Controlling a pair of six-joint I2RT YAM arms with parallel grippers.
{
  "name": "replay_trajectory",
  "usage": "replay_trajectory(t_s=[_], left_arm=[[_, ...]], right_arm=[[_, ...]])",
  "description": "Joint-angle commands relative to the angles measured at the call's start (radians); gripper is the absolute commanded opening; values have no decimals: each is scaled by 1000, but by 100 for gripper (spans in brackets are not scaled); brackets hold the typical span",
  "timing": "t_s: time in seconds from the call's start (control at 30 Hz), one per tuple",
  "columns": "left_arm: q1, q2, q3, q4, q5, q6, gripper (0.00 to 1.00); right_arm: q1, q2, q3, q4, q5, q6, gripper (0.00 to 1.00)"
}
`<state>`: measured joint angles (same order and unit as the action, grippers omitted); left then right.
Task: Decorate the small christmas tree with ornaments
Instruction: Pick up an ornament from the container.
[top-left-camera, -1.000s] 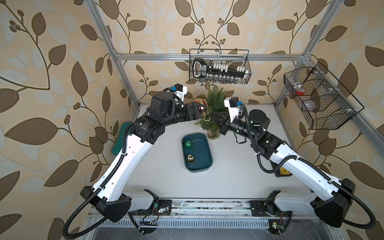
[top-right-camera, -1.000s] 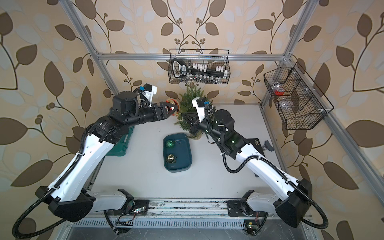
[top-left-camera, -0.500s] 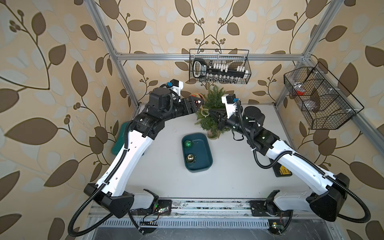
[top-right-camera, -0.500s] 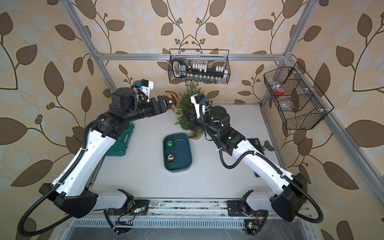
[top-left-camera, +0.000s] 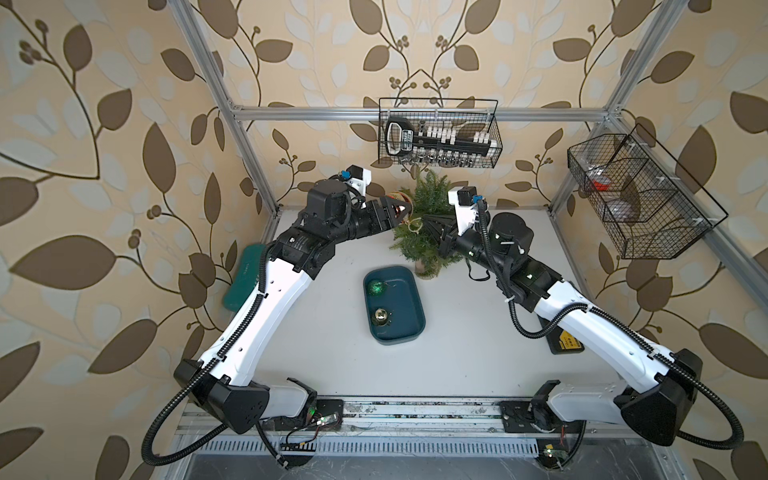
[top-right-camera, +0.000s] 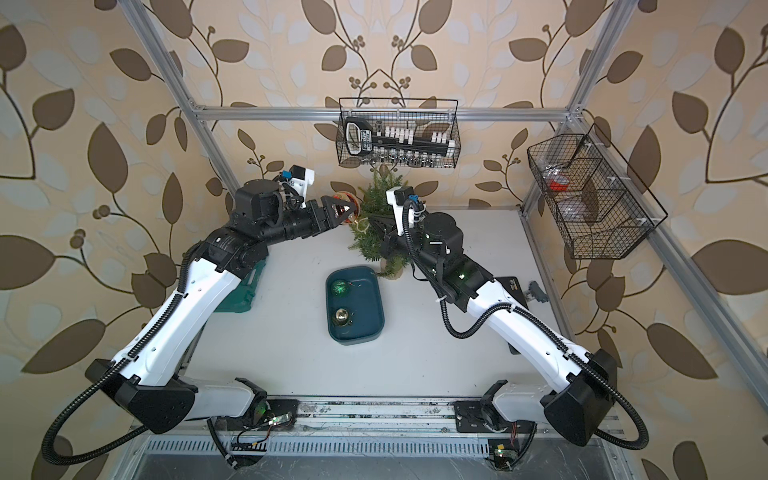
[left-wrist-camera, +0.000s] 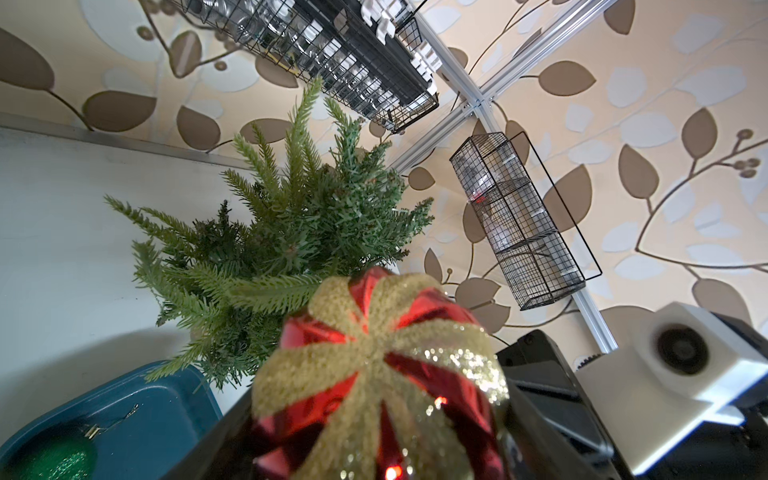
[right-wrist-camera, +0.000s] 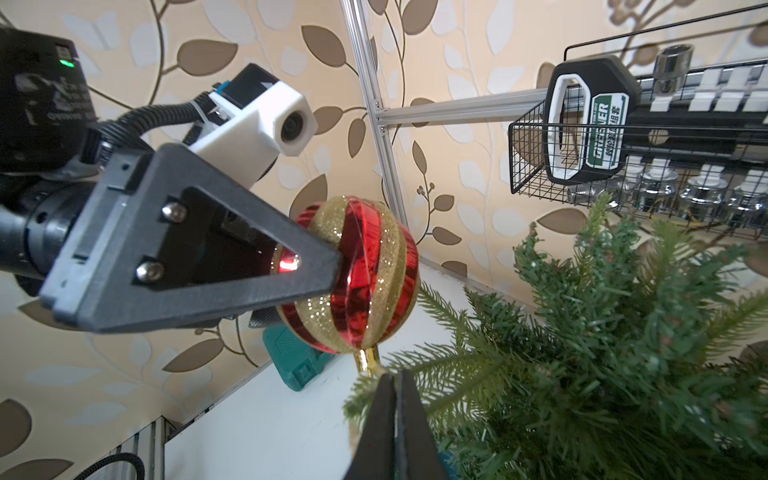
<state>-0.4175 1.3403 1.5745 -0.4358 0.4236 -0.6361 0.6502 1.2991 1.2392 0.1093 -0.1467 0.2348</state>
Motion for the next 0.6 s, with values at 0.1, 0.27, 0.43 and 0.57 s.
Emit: replay_trajectory(t_s=[0.1,0.27,0.43,0.57], left_arm=[[8,-38,-15,86,21,-18,64],[8,-49,-39,98,2,-22,64],[8,-72,-72,108,-21,-23,64],[8,-97,-107,125,-44,-28,64]], right_arm=[[-4,4,-8,21,37,8,0],[-4,21,-6,24,40,8,0],[-4,40,0,28,28,10,0],[-4,51,0,34,21,14,0]])
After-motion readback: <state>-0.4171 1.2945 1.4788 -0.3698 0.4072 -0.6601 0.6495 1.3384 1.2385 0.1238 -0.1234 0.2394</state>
